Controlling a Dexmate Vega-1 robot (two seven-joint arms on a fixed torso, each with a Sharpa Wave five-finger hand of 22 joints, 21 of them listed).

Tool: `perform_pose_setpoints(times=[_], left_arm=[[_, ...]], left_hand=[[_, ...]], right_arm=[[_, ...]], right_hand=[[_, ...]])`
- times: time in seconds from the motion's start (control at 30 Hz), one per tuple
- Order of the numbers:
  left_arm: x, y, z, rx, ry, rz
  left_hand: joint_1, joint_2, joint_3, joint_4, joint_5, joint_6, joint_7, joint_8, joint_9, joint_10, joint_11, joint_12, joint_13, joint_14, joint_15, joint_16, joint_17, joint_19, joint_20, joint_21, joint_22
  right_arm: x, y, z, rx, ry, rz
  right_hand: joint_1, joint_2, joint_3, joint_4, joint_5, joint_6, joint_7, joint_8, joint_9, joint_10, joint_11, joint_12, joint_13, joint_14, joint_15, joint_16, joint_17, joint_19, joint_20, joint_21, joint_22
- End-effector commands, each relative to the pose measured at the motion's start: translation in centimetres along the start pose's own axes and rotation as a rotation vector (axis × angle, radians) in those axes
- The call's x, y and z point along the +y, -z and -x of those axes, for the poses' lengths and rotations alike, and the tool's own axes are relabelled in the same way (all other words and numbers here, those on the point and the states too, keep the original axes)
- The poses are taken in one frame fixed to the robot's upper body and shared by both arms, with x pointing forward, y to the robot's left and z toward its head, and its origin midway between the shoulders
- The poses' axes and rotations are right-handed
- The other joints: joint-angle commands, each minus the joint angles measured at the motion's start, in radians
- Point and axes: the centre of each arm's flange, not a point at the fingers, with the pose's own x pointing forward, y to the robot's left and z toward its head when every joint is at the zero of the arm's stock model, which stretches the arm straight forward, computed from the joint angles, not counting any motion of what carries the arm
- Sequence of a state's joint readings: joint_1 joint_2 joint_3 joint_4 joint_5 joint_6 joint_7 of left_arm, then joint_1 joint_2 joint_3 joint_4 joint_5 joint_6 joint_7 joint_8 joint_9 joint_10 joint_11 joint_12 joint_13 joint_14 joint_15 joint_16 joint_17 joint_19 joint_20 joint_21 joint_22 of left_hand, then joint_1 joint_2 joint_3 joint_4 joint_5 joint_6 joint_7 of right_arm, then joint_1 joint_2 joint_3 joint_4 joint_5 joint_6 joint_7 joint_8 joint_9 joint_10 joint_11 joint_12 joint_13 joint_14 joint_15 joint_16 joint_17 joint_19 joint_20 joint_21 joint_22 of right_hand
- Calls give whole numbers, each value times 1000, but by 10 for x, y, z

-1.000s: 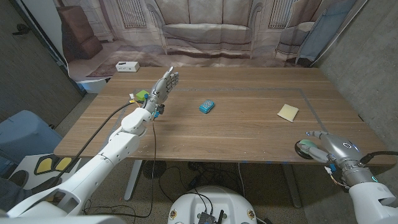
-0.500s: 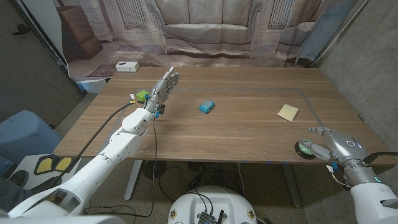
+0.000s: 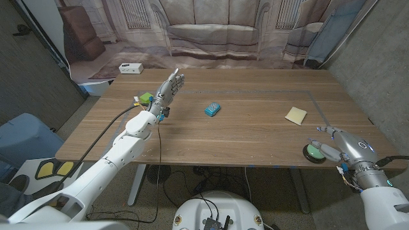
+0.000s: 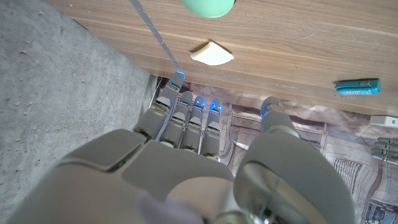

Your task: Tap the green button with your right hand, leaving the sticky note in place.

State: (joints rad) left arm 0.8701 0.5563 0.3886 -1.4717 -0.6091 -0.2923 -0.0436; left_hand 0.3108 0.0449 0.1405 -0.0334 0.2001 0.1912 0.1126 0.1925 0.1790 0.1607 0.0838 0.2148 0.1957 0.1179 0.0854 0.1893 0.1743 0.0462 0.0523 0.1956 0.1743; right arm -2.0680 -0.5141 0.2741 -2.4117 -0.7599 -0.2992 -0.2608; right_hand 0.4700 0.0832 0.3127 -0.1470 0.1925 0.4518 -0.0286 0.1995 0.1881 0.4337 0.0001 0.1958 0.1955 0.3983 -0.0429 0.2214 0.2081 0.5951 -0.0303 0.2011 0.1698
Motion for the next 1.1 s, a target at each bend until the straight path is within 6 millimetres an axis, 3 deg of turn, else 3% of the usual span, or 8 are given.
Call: perform_pose_setpoints(times=[0.03,1.1], left_arm=[[-2,-1,-2,3,7,-6],[-4,-4,-4,4,17,-9]], left_hand=[[0,10,5,-6,-3,8,-3,-1,2,9,-7,-2,2,3,-5,-1,5,-2,3,2,5],[0,11,4,-8,-3,9,-3,-2,2,9,-6,-2,2,3,-6,-1,5,-3,2,2,5]], right_arm=[[1,0,-10,-46,27,-133],[7,-4,-52,-196,22,-474]], right_hand=[[-10,3,7,3,-4,-6,4,-1,3,-1,9,0,3,3,-13,-2,3,6,-5,0,2],[-11,-2,16,-1,-5,-29,22,-7,3,-23,23,-6,3,-33,2,-18,4,-20,-7,-11,1]])
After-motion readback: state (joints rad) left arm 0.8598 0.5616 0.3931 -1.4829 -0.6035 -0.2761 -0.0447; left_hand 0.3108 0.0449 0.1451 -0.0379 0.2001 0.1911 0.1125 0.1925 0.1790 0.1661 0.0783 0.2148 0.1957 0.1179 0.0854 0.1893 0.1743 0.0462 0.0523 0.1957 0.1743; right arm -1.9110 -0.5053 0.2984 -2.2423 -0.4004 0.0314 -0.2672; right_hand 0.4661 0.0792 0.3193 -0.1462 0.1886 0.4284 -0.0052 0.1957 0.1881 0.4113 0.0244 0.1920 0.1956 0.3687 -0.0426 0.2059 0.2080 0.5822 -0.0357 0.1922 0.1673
